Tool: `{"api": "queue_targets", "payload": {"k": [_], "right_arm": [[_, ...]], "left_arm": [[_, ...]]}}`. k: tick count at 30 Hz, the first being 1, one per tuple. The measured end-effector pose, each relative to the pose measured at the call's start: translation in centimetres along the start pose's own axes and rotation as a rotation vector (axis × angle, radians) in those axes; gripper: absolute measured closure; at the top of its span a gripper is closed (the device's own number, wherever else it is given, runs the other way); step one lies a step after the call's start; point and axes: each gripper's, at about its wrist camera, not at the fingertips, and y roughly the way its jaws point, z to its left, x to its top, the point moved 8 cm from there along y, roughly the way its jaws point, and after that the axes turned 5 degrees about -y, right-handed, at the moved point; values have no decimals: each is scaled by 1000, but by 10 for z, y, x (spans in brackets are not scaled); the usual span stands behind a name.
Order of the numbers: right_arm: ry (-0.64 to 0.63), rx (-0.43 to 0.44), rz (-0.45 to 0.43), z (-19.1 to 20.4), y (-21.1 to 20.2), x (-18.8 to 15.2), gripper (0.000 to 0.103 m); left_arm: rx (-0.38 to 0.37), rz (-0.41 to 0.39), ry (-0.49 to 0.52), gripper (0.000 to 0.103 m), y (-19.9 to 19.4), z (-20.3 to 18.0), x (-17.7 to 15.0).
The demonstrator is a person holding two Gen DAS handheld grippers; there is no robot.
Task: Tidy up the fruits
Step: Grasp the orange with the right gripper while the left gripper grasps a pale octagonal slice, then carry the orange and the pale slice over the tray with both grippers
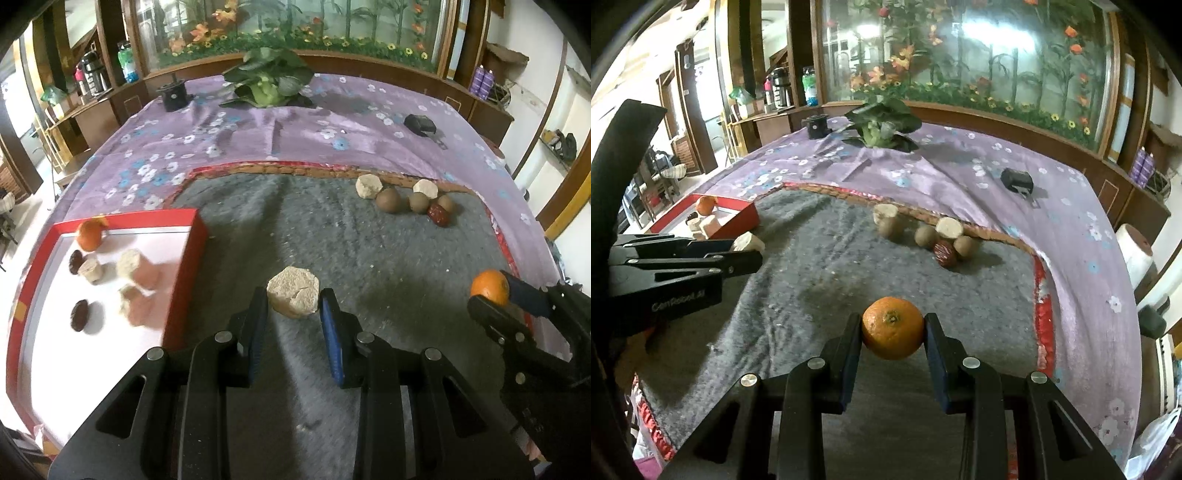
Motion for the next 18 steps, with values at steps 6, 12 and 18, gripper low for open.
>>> {"api": "queue_targets", "payload": {"k": [6, 12, 18], "right_arm": [[-24, 8, -3, 20, 0, 9, 70], [-59, 26, -16, 43, 1, 23, 70], [-110, 55, -18, 72, 6, 36, 70]], "left_arm": [[13, -41, -18, 75, -19, 18, -1], [32, -66, -57, 75, -33, 45, 1], [60, -83, -101, 75, -43, 78, 1]]}}
